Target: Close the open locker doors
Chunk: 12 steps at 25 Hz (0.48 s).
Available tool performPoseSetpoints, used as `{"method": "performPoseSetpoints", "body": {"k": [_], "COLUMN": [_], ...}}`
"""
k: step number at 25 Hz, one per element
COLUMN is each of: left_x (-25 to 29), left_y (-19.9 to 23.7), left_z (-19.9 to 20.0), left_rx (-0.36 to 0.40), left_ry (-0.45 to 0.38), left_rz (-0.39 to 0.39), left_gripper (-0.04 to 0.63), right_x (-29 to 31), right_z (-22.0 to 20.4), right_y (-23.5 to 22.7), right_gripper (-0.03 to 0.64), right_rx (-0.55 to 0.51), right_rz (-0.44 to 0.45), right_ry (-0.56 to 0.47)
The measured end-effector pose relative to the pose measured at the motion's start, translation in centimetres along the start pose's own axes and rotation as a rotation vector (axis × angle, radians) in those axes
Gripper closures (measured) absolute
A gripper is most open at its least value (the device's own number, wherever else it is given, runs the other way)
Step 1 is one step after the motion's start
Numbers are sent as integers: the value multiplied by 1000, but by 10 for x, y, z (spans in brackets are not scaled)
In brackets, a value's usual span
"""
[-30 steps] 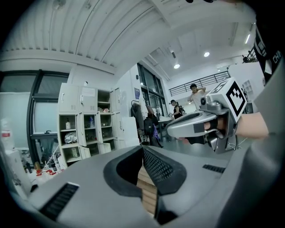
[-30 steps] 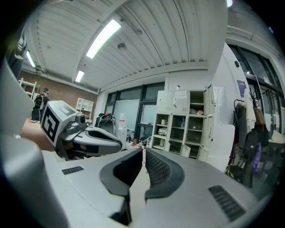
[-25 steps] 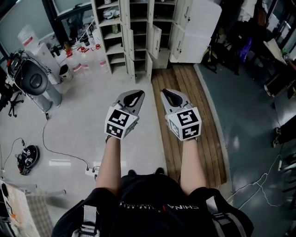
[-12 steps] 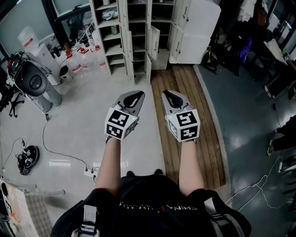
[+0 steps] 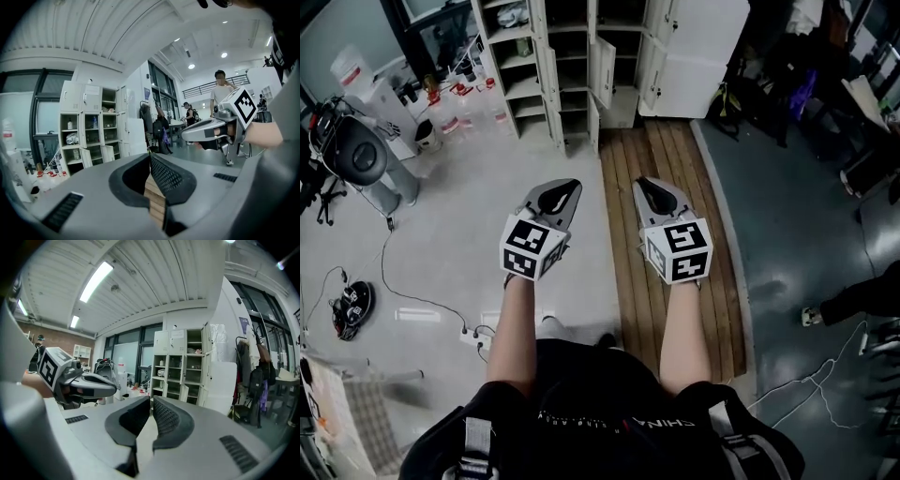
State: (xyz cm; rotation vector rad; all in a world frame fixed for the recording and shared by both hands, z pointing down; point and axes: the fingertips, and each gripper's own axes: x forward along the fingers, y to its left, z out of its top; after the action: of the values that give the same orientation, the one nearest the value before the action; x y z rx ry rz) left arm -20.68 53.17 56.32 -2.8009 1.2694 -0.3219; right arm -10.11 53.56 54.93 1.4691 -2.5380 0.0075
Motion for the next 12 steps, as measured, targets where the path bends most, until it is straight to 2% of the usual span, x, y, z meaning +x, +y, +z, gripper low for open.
{"method": "performPoseSetpoints", "body": {"k": [7, 12], "left_x": [51, 95], "left_y": [48, 123], "left_z": [-12, -20], "left_rx": [-17, -28], "left_ry": [5, -8], "left_rz": [2, -23], "left_gripper": [572, 572], "right_x": [62, 145], "right_z": [-11, 0], "right_y": [-29, -48], "right_gripper": [574, 574], "right_rx": [-13, -35], "right_rz": [8, -27], "right_ry": [30, 48]}}
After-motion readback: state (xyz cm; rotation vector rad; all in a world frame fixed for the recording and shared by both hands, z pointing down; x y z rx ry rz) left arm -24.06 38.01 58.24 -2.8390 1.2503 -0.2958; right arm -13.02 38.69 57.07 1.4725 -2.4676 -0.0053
